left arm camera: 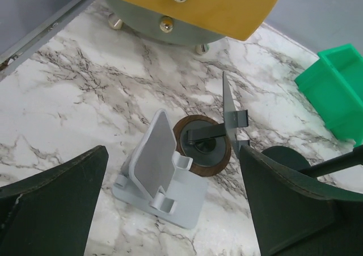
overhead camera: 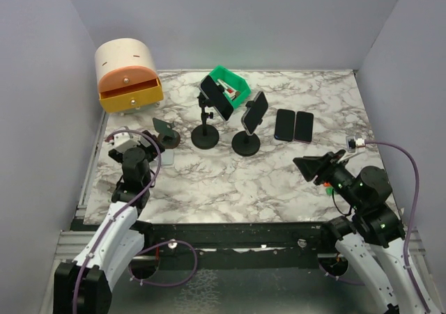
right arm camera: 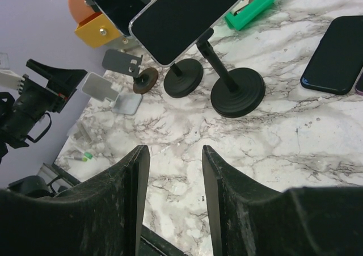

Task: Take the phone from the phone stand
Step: Place the phone stand at the center of the board.

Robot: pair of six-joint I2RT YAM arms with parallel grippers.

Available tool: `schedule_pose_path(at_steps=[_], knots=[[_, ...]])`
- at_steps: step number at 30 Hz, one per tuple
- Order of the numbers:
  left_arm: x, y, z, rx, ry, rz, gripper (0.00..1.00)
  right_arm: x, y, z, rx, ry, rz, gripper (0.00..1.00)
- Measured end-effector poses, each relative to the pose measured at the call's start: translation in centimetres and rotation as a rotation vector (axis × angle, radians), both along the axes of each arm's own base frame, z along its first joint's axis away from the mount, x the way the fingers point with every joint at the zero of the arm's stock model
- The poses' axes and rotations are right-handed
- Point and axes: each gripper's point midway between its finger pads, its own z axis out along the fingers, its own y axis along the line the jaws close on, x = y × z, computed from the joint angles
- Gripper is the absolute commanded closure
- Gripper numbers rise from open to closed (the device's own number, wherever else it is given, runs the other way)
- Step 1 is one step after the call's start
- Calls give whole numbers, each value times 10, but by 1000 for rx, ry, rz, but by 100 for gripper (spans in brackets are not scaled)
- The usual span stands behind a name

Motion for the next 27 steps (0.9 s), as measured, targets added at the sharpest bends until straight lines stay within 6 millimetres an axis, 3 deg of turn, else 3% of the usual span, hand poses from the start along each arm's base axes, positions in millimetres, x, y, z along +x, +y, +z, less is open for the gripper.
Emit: schedule_pose_path(at_steps=[9,16,19,27], knots=[[-19,-25,49,68,-70,-36,1,-1,-1,10,-33,3,-3,27],[-30,-38,95,6,-154,-118,1,9,-5,8,-68,14,-49,24],[-30,-58,115,-29,-182,-226,1,15,-5,-3,-61,31,-66,25],[-15,-111,149,-136,-199,-455,1,35,-7,-54,-16,121,-159,28]])
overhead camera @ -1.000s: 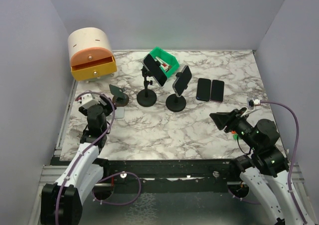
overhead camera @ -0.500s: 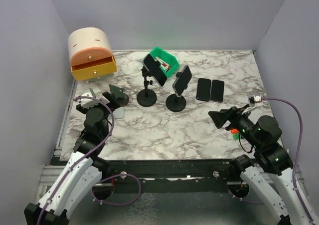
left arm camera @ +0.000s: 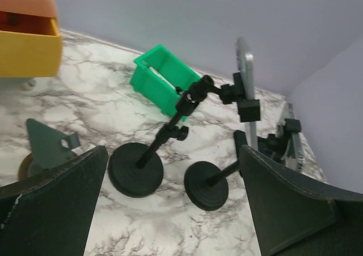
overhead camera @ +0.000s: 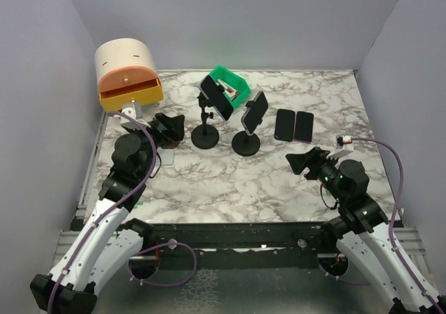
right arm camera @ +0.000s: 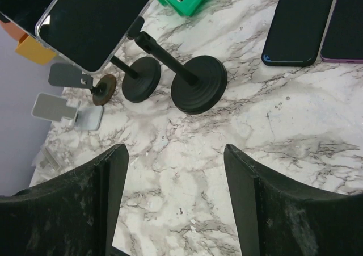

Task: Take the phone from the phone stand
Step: Place the phone stand at the center of the board, then pick up the phone stand with the phone at the center of the board.

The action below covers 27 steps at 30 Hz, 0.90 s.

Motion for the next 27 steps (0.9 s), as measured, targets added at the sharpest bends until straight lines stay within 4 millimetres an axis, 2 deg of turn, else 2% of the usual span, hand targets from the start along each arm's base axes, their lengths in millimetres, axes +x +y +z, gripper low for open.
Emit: schedule_pose_path(at_steps=[4,10,13,19,27], knots=[[1,-27,7,-15,-26,-139,1,9,3,-6,29,14,-23,29],[6,-65,37,-89,-70,-313,5,18,8,-18,9,59,-19,30],[7,-81,36,-123,-54,-373,5,17,10,-21,3,67,0,31],[-18,-124,31,-127,-28,-519,6,13,13,-11,25,18,27,32],[-47,-171,35,-115,-17,-622,8,12,14,-20,20,37,36,33]])
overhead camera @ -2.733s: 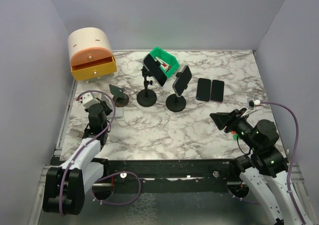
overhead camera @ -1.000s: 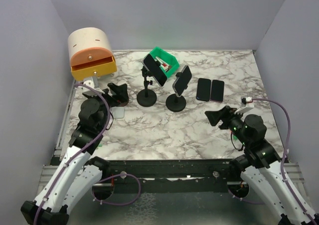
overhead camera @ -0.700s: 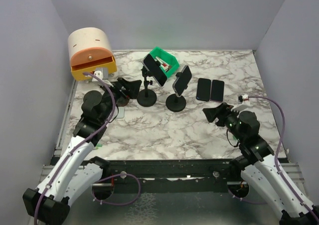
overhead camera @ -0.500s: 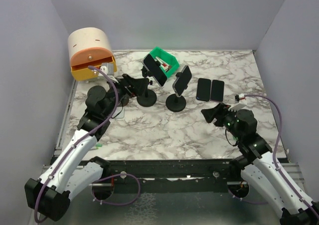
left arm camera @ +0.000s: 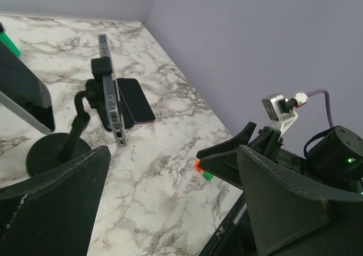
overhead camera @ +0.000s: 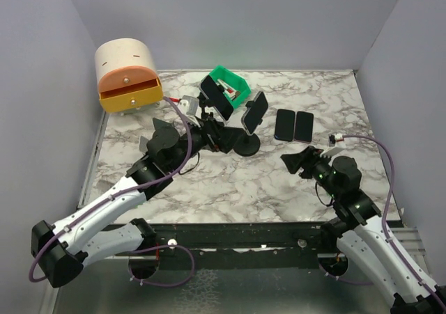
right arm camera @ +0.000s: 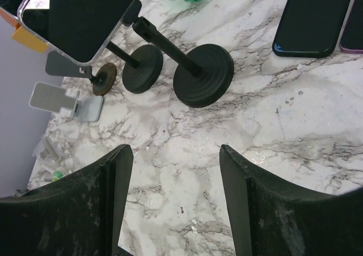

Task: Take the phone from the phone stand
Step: Pick up the phone stand with the phone at the center of the board.

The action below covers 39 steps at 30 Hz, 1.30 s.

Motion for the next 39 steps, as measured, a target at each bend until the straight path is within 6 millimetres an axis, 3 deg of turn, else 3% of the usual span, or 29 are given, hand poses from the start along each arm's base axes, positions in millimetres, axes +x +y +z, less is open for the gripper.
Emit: schedule_pose_path(at_steps=[5,12,23,34,39], knots=[[-5,-30,-15,46,40,17,9,-2,-1,1,-2,-3,0,33],[6,-48,-39,105,101,127,11,-9,-4,4,-6,-11,2,33],[39,-57,-57,152,144,287,18,-16,-9,31,-9,-68,4,33],[53,-61,-80,197,148,344,23,-22,-17,49,-27,-114,-8,33],[57,-62,-81,178,140,352,34,-24,-20,49,-39,-119,-16,33]])
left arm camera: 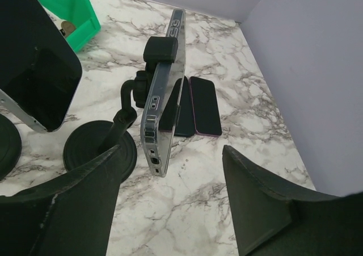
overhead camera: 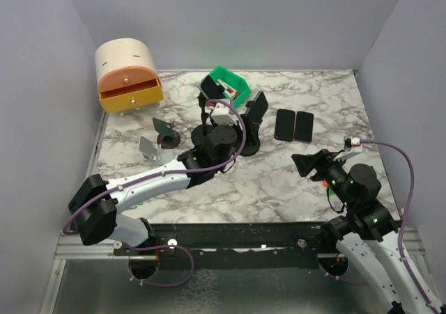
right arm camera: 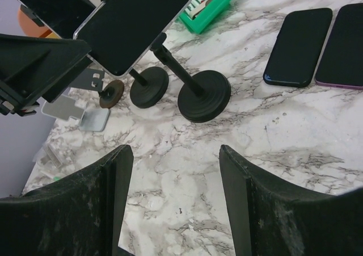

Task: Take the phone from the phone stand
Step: Pick up the phone stand with the phone at the center of the board.

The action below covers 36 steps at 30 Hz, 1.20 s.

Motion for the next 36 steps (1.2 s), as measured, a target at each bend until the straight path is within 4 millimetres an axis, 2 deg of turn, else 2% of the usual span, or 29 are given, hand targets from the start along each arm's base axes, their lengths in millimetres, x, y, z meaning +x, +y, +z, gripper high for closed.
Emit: schedule_pose_path(at_steps=[10,22,31,36], knots=[[21,4,-14,4,13,28,46,-4,-4,-1,-11,-5,-6,33],[26,-9,-25,-4,24,-25,54,-5,-5,0,-15,-11,-6,33],[32,-11,-17,-32,-2,-51,69,-6,-5,1,-13,-17,-6,33],[37,-12,-20,-35,0,-64,80,-6,-5,1,-13,-17,-6,33]])
